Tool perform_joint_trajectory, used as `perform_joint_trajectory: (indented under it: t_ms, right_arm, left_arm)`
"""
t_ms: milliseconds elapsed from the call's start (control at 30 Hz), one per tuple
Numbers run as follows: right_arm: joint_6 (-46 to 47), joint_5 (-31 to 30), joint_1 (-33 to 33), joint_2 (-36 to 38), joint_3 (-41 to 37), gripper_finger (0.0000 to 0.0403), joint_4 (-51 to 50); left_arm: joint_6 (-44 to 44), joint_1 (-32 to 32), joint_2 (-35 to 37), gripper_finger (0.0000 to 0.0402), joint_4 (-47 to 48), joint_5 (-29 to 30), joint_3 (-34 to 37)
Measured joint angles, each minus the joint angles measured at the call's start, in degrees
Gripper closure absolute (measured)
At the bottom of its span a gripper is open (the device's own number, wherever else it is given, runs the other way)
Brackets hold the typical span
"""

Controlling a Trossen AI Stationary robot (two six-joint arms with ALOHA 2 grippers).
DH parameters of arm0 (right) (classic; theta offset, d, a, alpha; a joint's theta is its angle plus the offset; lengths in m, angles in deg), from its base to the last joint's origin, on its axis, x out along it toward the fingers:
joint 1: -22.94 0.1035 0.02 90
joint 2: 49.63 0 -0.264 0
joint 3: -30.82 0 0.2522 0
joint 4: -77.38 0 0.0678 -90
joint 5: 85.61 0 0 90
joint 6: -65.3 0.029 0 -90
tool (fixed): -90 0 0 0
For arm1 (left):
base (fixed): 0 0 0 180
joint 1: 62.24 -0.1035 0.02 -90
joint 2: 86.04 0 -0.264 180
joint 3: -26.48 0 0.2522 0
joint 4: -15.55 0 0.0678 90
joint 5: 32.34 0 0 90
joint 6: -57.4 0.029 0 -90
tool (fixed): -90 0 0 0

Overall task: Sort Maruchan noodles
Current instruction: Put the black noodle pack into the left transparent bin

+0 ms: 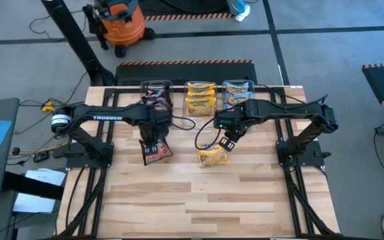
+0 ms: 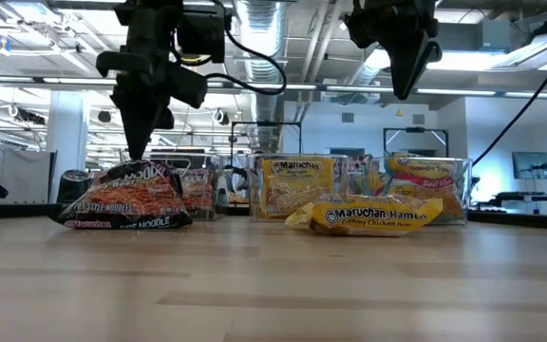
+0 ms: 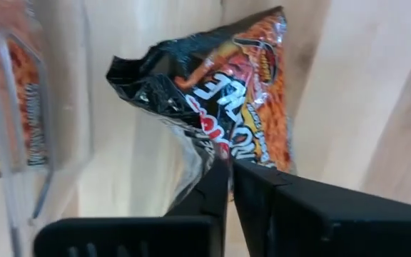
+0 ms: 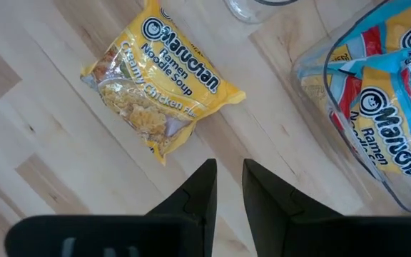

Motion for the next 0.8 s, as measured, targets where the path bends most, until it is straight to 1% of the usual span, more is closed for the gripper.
perform_joint_trajectory:
  t_ms: [100,267,367,600,700,800]
  right_arm:
    - [0.1,0.0,0.0,0.0,0.0,0.031,0.0]
    - [0.1,0.0,0.0,0.0,0.0,0.031,0.0]
    - [0.1,0.0,0.0,0.0,0.0,0.031,0.1]
    - [0.0,-0.1,0.0,0.0,0.0,0.031,0.7]
    - [0.0,-0.1,0.0,0.0,0.0,0.031,1.9]
    - [0.0,-0.1,0.0,0.0,0.0,0.031,2.3]
  left_arm:
    - [0.0,-0.8,0.0,0.0368,0.4,-2.4,0.0]
    - [0.0,-1.9,0.0,0.0321,2.3,-2.9,0.0]
    - [-0.4,-3.1,0.0,0.0303,4.2,-2.6,0.0]
    - [-0.5,-5.9,1.9,0.0303,10.0,-3.6,0.0]
    - [-1.6,-7.4,4.7,0.0305,12.5,-3.6,0.0]
    - [-2.4,-9.2,9.3,0.0305,13.3,-3.6,0.0]
